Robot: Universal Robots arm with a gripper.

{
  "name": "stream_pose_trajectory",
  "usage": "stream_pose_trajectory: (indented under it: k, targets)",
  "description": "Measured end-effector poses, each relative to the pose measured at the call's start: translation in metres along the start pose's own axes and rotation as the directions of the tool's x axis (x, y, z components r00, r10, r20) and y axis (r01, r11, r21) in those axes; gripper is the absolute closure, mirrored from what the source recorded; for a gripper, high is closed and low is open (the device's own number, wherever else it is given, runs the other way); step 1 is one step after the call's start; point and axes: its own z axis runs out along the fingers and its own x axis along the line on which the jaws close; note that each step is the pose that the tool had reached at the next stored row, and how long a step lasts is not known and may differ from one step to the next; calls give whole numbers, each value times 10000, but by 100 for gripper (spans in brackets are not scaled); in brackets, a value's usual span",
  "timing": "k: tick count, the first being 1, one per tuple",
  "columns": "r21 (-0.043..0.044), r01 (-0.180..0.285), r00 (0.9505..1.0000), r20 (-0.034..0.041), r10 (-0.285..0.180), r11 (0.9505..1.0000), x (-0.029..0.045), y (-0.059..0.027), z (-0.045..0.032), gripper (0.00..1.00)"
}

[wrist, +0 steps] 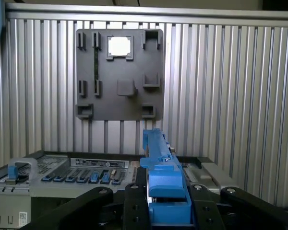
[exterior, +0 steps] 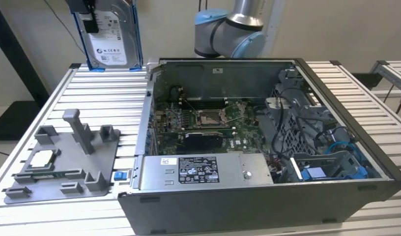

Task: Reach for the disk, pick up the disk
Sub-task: 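Pick up the disk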

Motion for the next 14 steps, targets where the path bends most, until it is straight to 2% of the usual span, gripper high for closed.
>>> stream_pose_trajectory:
  k: [8,14]
  targets:
    - [1,0,10000,1,0,10000,2,-210,-1,100]
    - [0,1,10000,0,-1,10000,4,-305,-1,100]
